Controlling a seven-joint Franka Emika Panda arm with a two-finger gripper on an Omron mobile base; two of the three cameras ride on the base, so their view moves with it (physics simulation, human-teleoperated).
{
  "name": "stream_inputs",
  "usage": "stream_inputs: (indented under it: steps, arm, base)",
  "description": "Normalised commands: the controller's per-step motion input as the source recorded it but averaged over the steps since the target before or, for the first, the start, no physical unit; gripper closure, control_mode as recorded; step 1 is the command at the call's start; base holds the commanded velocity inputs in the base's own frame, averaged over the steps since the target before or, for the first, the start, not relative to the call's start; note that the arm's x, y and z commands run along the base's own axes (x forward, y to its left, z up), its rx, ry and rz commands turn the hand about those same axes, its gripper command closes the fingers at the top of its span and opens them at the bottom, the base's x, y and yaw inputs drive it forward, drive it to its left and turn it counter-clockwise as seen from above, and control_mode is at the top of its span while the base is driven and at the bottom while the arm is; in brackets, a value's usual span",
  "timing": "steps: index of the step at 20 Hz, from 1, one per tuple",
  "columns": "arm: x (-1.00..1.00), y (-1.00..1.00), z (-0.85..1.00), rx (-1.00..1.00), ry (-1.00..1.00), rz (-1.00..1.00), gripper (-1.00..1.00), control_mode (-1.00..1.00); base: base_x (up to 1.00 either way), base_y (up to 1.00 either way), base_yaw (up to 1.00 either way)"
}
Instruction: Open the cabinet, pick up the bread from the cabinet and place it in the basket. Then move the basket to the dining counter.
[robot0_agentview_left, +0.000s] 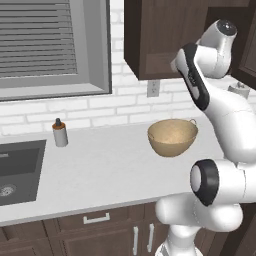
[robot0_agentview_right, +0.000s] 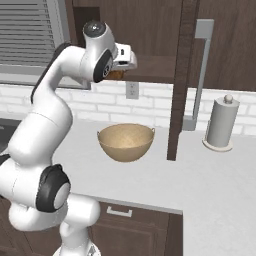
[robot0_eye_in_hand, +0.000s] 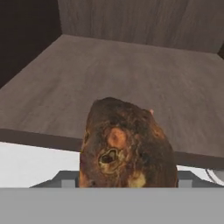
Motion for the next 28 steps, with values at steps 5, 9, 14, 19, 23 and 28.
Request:
stream_inputs:
  steps: [5, 9, 14, 19, 23, 28]
  arm:
    - [-1.00, 0.21, -0.66, 0.00, 0.10, -0.02, 1.00, -1.00]
    - [-1.00, 0.08, -1.00, -0.02, 0.08, 0.00, 1.00, -1.00]
    - [-0.18, 0.00, -1.00, -0.02, 0.11, 0.00, 1.00, -1.00]
    - [0.93, 0.00, -0.96, -0.01, 0.05, 0.00, 1.00, -1.00]
    - [0.80, 0.00, -0.59, 0.00, 0.19, 0.00, 1.00, -1.00]
    - [0.62, 0.00, -0.34, 0.00, 0.21, 0.00, 1.00, -1.00]
  base:
    - [0.00, 0.00, 0.00]
    - [0.00, 0.00, 0.00]
    - [0.00, 0.00, 0.00]
    - [0.00, 0.00, 0.00]
    - [0.00, 0.00, 0.00]
    - [0.00, 0.00, 0.00]
